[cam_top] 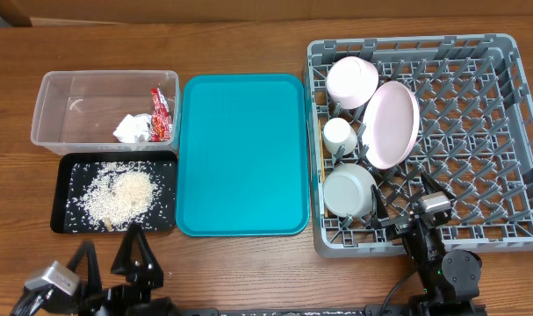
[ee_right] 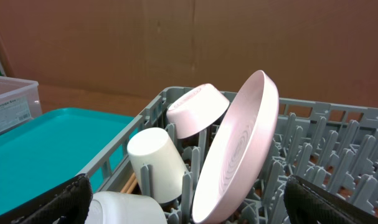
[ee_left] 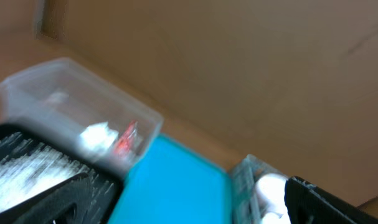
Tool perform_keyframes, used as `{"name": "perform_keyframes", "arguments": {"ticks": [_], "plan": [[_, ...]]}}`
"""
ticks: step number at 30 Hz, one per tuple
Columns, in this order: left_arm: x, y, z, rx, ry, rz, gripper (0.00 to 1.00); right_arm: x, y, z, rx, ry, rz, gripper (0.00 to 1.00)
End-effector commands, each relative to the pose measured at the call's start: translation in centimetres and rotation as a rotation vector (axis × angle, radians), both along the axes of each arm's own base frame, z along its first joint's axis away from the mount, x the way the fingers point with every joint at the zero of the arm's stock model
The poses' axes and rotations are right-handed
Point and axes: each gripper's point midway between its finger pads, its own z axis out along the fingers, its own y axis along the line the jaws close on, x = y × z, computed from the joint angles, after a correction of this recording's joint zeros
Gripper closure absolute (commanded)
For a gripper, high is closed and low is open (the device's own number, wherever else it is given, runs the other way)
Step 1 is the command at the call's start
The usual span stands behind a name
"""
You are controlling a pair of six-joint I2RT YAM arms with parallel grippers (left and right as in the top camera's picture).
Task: Sort waste into correct bins and load items into the dishwasher
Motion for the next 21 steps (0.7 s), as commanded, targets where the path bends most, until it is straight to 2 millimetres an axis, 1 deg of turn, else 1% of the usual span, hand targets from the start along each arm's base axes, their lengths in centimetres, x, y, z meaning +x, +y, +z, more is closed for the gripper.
{"name": "perform_keyframes", "arguments": {"ticks": [1,4,6,8,12,13,20,21], "plan": [[1.2,-1.4,1.0,0.028,-0.133,-0.09,0.0,0.0,0.0,-0.1,0.0,-0.007,0.003,0.0],[2.6,-1.7,2.1,0.055,-0.261,-0.123,0.0,0.0,0.0,-0.1,0.001,-0.007,0.003,0.0],[3.6,-1.9,2.2,0.066,-0.308,-0.14,0.0,0.0,0.0,-0.1,0.001,-0.007,0.003,0.0],[4.6,-1.9,1.7,0.075,-0.342,-0.15,0.0,0.0,0.0,-0.1,0.001,-0.007,0.003,0.0],[6.4,-1.6,-0.9,0.075,-0.34,-0.148,0.0,0.0,0.0,-0.1,0.001,-0.007,0.003,0.0],[6.6,-1.6,-1.4,0.073,-0.334,-0.149,0.0,0.0,0.0,-0.1,0.001,-0.007,0.003,0.0],[8.7,-0.9,-6.8,0.054,-0.241,-0.126,0.0,0.0,0.0,-0.1,0.0,-0.007,0.003,0.0],[8.8,-1.0,-7.2,0.052,-0.231,-0.128,0.0,0.0,0.0,-0.1,0.001,-0.007,0.003,0.0]]}}
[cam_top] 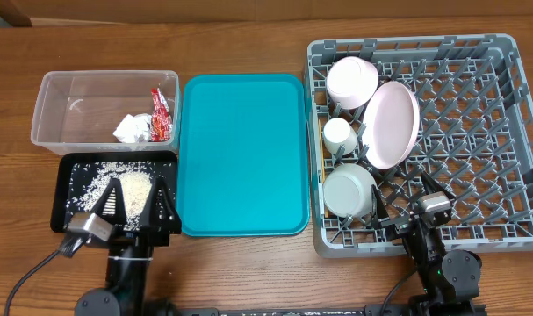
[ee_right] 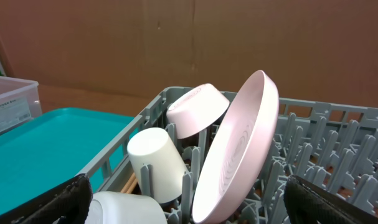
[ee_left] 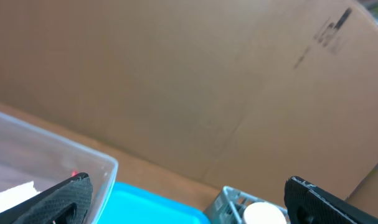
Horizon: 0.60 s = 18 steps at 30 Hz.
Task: Sort waste into correct bins and load items into the dishwasher
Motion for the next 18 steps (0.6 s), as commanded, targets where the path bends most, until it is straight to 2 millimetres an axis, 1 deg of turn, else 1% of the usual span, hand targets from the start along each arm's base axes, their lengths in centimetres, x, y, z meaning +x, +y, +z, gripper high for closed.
{"name": "perform_keyframes", "arguments": {"ticks": [1,8,11,18], "plan": [[0.5,0.0,-1.7,0.006,0.023,0.003,0.0,0.0,0.0,-0.1,0.001,-0.007,0.002,0.0],[1.4,1.1,-4.5,-0.018,0.083,0.08,0.0,0.0,0.0,-0.1,0.001,-0.007,0.002,0.0],[1.9,1.6,-6.6,-0.024,0.126,0.113,0.0,0.0,0.0,-0.1,0.001,-0.007,0.002,0.0],[2.8,1.8,-11.1,-0.023,0.216,0.124,0.0,0.0,0.0,-0.1,0.001,-0.007,0.002,0.0]]}}
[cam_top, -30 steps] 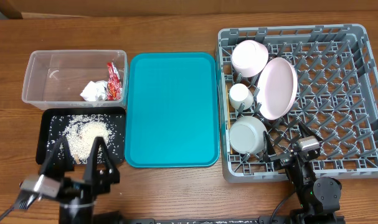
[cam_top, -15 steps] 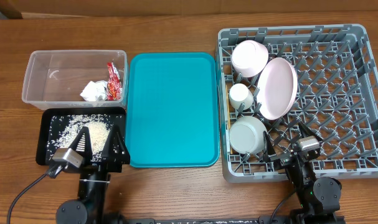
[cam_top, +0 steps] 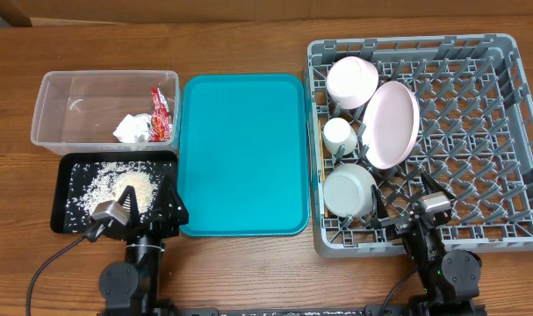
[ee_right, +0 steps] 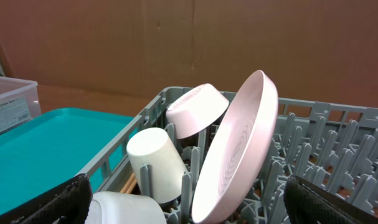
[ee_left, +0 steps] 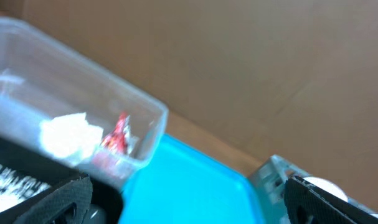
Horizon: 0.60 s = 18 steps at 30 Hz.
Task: Sort waste into correct bins and load items into the dishwasher
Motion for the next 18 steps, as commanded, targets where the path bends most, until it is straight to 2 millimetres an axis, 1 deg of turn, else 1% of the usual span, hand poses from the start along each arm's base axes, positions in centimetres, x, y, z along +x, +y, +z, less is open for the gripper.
{"name": "perform_keyframes", "arguments": {"ticks": [1,4,5,14,16,18], "plan": [[0.2,0.6,-1.7,0.013,0.025,0.035,0.0,0.0,0.0,-0.1,0.001,-0.007,0.002,0.0],[0.3,0.9,-3.3,0.023,0.059,0.052,0.0,0.0,0.0,-0.1,0.001,-0.007,0.002,0.0],[0.3,0.9,-3.3,0.051,0.06,0.05,0.0,0.0,0.0,-0.1,0.0,-0.007,0.002,0.0],[0.3,0.8,-3.3,0.504,0.083,0.021,0.0,0.0,0.0,-0.1,0.001,-0.007,0.002,0.0],[0.4,0.6,-3.3,0.568,0.085,0.011,0.0,0.0,0.0,-0.1,0.001,-0.007,0.002,0.0],[0.3,0.6,-3.3,0.586,0.087,0.014,0.0,0.0,0.0,-0.1,0.0,-0.007,0.002,0.0]]}}
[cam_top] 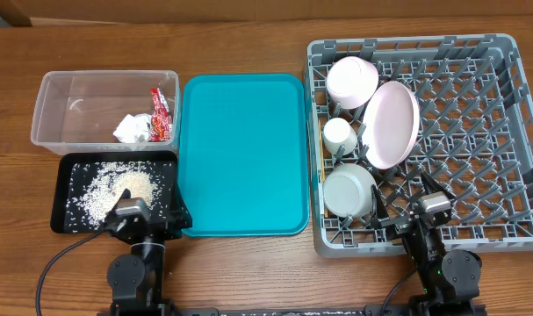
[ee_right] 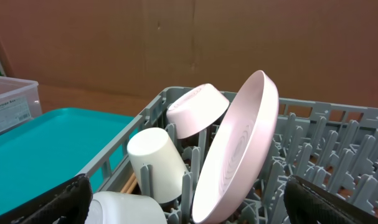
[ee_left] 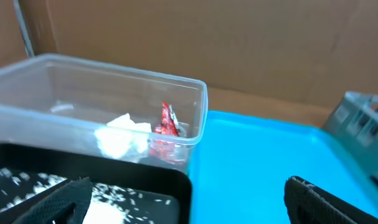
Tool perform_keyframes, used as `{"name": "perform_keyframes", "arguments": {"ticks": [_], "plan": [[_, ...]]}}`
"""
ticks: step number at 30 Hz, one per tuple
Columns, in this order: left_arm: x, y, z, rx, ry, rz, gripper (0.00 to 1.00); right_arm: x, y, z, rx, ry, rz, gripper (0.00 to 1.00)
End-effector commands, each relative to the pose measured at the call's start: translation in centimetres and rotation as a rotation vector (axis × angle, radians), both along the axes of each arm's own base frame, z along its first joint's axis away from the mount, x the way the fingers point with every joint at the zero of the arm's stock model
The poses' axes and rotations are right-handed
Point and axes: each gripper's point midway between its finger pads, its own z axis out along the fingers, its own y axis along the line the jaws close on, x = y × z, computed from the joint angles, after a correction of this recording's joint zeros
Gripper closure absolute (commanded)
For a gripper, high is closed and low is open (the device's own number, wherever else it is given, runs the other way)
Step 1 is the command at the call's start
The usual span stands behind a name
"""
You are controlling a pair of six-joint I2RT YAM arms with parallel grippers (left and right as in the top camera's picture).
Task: Sort waste into correct bins and load items into the dishwasher
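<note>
A clear bin [cam_top: 104, 75] holds crumpled white paper [cam_top: 132, 128] and a red wrapper [cam_top: 160, 114]. In front of it a black tray [cam_top: 61, 197] carries spilled rice [cam_top: 121, 189]. The grey dish rack [cam_top: 313, 158] at right holds a pink bowl [cam_top: 352, 81], a tilted pink plate [cam_top: 391, 125], a white cup [cam_top: 340, 136] and a white bowl [cam_top: 349, 190]. My left gripper [cam_top: 145, 221] stands open and holds nothing at the black tray's front right corner. At the rack's front edge my right gripper [cam_top: 406, 207] is open, also holding nothing, behind the white bowl.
A bare teal tray [cam_top: 241, 154] lies between the bins and the rack. The wooden table [cam_top: 248, 44] runs behind everything. A brown cardboard wall [ee_right: 176, 43] closes off the far side in both wrist views.
My left gripper has shifted a little to the right along the black tray's front edge, and its view now looks level over the rice, bin and teal tray. The right arm has not moved.
My left gripper was open off the table's front left corner. Then it stood over the black tray's front edge, then lower at that edge, and now at the tray's front right corner, with nothing in it at any moment. The right gripper stayed open at the rack.
</note>
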Motion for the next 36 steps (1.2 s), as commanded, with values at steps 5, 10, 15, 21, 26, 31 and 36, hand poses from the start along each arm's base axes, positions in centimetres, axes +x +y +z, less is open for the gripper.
{"name": "perform_keyframes", "arguments": {"ticks": [5,10,15,21,26,31,36], "plan": [[0.0,-0.21,0.13,0.152,-0.003,-0.01,0.0,-0.02,0.02,-0.11,0.001,-0.007,0.003,0.0],[0.02,-0.49,0.13,0.151,-0.005,-0.026,0.0,-0.02,0.02,-0.11,0.001,-0.007,0.003,0.0],[0.02,-0.49,0.13,0.151,-0.005,-0.026,0.0,-0.02,0.02,-0.11,0.001,-0.007,0.003,0.0],[0.02,-0.48,0.11,0.151,-0.004,-0.026,0.0,-0.02,0.02,-0.11,0.001,-0.007,0.003,0.0],[0.02,-0.48,0.12,0.151,-0.004,-0.025,0.0,-0.02,0.02,-0.11,0.001,-0.007,0.003,0.0],[0.02,-0.48,0.11,0.151,-0.004,-0.026,0.0,-0.02,0.02,-0.11,0.001,-0.007,0.003,0.0],[0.02,-0.48,0.11,0.151,-0.004,-0.026,0.0,-0.02,0.02,-0.11,0.001,-0.007,0.003,0.0]]}}
